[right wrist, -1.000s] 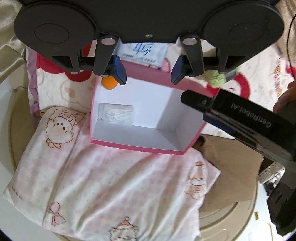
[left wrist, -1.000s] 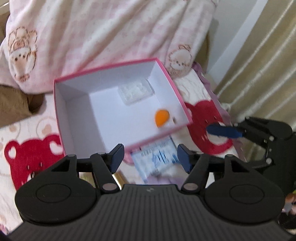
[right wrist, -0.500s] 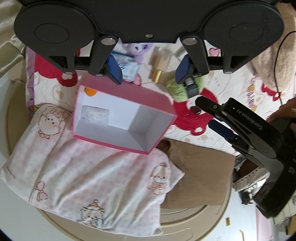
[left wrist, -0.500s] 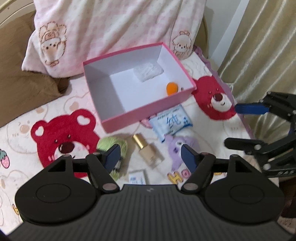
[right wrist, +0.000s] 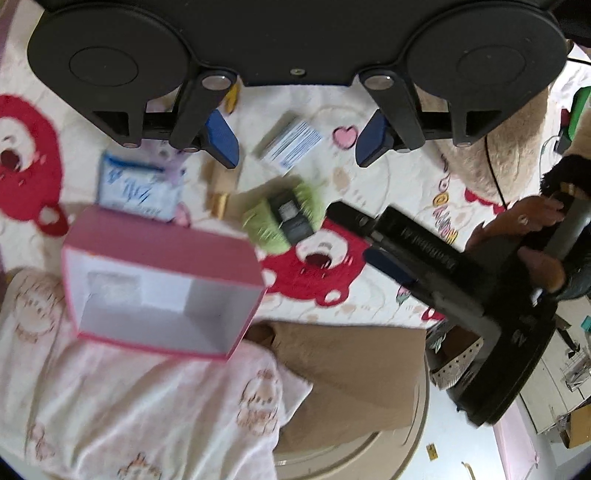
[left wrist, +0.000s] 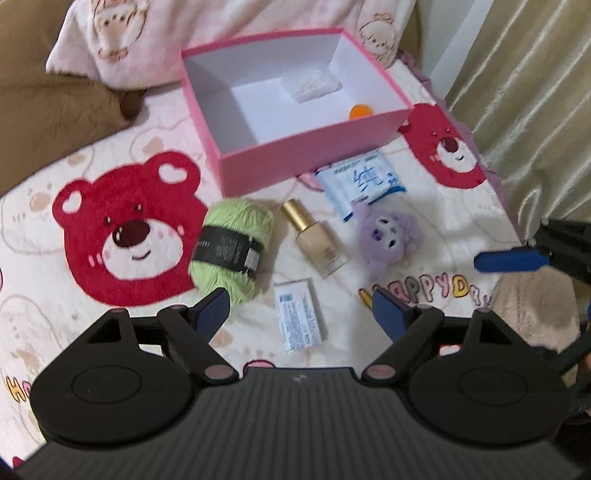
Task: Organize objects
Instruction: 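Withdraw the left gripper back toward the items on the bed, then close the left gripper on the small white medicine packet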
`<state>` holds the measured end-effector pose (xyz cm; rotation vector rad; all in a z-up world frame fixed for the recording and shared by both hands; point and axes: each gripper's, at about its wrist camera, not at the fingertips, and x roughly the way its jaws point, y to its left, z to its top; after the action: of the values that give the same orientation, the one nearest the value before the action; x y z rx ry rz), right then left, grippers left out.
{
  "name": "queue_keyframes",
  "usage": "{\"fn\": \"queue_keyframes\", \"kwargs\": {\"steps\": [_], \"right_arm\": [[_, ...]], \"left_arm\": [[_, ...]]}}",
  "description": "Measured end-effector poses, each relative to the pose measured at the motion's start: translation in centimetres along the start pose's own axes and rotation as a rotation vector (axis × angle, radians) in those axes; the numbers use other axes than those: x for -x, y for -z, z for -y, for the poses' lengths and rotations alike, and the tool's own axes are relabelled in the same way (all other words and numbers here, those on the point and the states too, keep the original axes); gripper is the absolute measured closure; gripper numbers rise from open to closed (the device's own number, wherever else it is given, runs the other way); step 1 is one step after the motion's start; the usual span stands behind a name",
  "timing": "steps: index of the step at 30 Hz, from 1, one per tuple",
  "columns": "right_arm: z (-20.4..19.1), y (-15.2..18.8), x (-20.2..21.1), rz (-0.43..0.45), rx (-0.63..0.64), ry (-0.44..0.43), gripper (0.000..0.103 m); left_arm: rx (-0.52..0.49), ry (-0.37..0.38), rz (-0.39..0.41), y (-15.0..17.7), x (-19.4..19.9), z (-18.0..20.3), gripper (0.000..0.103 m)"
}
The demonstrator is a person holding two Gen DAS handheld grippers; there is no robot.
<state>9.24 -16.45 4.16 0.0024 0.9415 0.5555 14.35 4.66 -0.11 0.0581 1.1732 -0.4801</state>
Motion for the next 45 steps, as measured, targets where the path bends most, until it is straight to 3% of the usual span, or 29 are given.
{"fn": "queue_keyframes", "kwargs": {"steps": [6, 9, 17, 22, 25, 33, 35, 37, 41, 45], "right_arm": [[-0.3, 1.3, -4.3, -0.042, -0.066, -0.018, 0.019], [-0.5, 1.9, -6.6, -0.074, -0.065, 0.006, 0.019], [-0.4, 3.1, -10.8, -0.102, -0.166, -0.059, 0.019], [-0.7, 3.6, -13.5, -0.129, -0.142, -0.026, 0.019], [-0.2, 4.1, -15.1, -0.133, -0.160, -0.016, 0.020], [-0.2, 5.5, -18.7, -0.132, -0.144, 0.003, 0.025], [-0.4, 5.8, -19.1, -0.123, -0.121, 0.024, 0.032], [-0.5, 6.1, -19.0, -0.097, -0.102, 0.060, 0.046], [-0.8, 6.5, -18.5, -0.070, -0.075, 0.087, 0.047], [-1.1, 6.9, -19.0, -0.073, -0.064, 0.121, 0.047]], "left_arm": [[0.022, 0.023, -0.012, 1.8, -2.3, -0.8, 0.010], [0.019, 0.036, -0.020, 2.7, -3.8, -0.9, 0.009], [-0.039, 0.042, -0.015, 4.3, -7.5, -0.8, 0.009], [0.060, 0.048, -0.044, 5.1, -10.1, -2.8, 0.012], [0.090, 0.019, -0.016, 5.7, -11.1, -3.3, 0.015], [0.168, 0.067, 0.006, 7.0, -13.8, -3.2, 0.044], [0.179, 0.076, 0.017, 7.1, -14.1, -3.0, 0.055], [0.215, 0.110, 0.016, 7.2, -14.3, -3.2, 0.072], [0.257, 0.145, 0.014, 7.3, -14.6, -3.5, 0.072], [0.278, 0.119, 0.016, 7.6, -15.3, -3.0, 0.071]]}}
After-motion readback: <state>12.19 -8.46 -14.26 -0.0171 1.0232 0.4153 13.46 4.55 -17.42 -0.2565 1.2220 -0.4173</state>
